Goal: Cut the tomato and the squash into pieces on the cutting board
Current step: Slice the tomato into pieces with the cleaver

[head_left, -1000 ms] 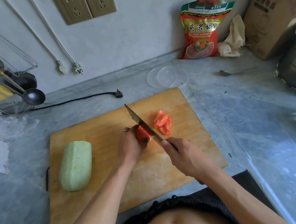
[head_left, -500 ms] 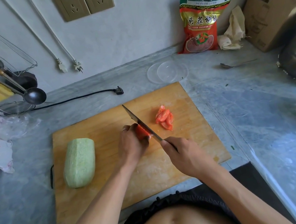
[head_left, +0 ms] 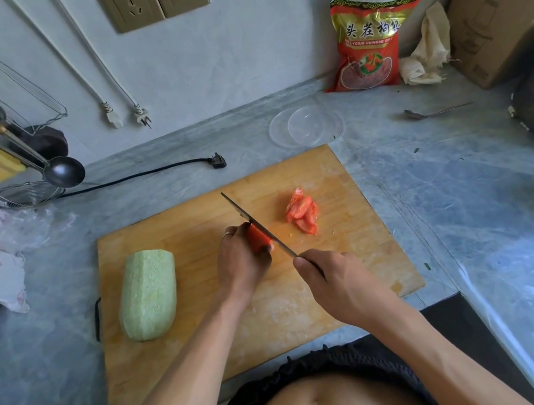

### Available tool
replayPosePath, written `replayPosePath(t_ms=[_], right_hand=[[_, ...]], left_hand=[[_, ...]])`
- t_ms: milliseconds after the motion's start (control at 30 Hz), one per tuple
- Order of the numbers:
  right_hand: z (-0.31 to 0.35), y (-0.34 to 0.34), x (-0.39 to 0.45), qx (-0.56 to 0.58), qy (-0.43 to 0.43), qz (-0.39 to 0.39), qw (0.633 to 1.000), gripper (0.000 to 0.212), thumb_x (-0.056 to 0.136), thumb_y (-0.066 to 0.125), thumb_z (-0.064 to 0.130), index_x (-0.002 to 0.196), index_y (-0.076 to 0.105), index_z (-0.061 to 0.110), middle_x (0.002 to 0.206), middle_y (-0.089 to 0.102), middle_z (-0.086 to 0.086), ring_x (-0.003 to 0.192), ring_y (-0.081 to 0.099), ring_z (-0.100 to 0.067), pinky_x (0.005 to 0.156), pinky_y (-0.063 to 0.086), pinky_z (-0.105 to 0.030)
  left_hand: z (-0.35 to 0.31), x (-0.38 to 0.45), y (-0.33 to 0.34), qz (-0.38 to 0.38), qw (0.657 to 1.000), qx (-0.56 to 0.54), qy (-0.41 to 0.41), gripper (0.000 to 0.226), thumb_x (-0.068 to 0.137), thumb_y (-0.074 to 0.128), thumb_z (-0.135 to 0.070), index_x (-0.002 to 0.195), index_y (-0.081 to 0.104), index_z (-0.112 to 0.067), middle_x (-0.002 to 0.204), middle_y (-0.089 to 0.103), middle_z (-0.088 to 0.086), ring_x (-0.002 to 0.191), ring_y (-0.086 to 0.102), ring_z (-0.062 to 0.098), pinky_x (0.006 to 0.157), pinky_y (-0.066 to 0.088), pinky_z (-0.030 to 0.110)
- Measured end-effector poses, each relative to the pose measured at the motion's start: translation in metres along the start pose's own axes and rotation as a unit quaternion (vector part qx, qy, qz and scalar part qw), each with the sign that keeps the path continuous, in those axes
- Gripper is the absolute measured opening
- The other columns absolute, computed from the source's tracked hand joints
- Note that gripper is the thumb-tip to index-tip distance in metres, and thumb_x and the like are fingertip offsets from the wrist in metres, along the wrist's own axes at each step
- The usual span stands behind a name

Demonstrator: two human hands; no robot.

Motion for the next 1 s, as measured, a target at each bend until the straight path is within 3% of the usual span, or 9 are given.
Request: replayPosePath(t_ms=[200,333,433,633,833,1000], right_hand=[[0.0,0.003,0.007,0.0,0.015,-0.004,1.0,0.039,0.104,0.038,0.039,0.072,0.047,0.02,0.057,0.047,-0.003,0.049,0.037,-0.02,0.047,0.029,-0.03],[0.003,0.005,0.013,0.01,0.018,-0.003,1.0,0.039,0.104,0.038,0.039,0.076,0.051,0.017,0.059,0.051,-0.005,0.05,0.04,-0.022,0.049,0.031,-0.034],[0.001,0.004,0.011,0.009,0.022,0.004,1.0,0.039,0.105,0.038,0.038,0.072,0.048,0.018,0.057,0.047,-0.003,0.048,0.036,-0.02,0.046,0.028,-0.03],[-0.003,0.006,0.013,-0.021,0.018,0.013,1.0,0.036,0.104,0.038,0.04,0.078,0.052,0.018,0.058,0.05,-0.004,0.046,0.04,-0.021,0.044,0.032,-0.034],[-0.006,0.006,0.026,0.01,0.029,0.019,0.999,0.04,0.103,0.038,0.042,0.075,0.05,0.016,0.06,0.051,-0.004,0.051,0.042,-0.022,0.05,0.034,-0.036],[-0.016,0.0,0.02,0.02,0.036,0.021,0.999,0.044,0.104,0.04,0.039,0.072,0.049,0.01,0.058,0.047,-0.005,0.049,0.037,-0.019,0.045,0.029,-0.028]], left_hand=[[-0.005,0.0,0.0,-0.005,1.0,-0.013,0.027,0.022,0.069,0.077,-0.016,0.091,0.072,-0.013,0.087,0.068,0.009,0.089,0.062,0.024,0.068,0.049,0.03],[-0.007,-0.001,-0.001,-0.01,0.999,-0.013,0.03,0.022,0.069,0.077,-0.014,0.091,0.072,-0.015,0.086,0.068,0.008,0.088,0.061,0.024,0.065,0.046,0.027],[0.0,0.0,0.002,0.004,1.0,-0.005,0.011,0.024,0.069,0.077,-0.018,0.093,0.071,-0.016,0.09,0.067,0.007,0.087,0.06,0.022,0.064,0.041,0.025],[0.001,0.001,0.009,0.0,0.999,0.01,0.035,0.035,0.068,0.048,-0.035,0.09,0.071,-0.021,0.087,0.07,-0.001,0.089,0.058,0.019,0.065,0.036,0.019],[-0.004,-0.001,0.0,-0.011,1.0,-0.022,0.01,0.026,0.069,0.078,-0.015,0.094,0.071,-0.015,0.089,0.066,0.007,0.088,0.06,0.025,0.066,0.037,0.024],[-0.005,-0.004,-0.002,-0.017,0.999,-0.041,-0.011,0.028,0.069,0.083,-0.012,0.089,0.064,-0.011,0.091,0.06,0.006,0.085,0.059,0.029,0.063,0.031,0.025]])
Point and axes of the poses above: each hand's wrist, its own x-axis towards the middle knuckle, its own y-axis out of the palm, z = x × y, the point moved 6 cm from there along x, towards the middle knuckle
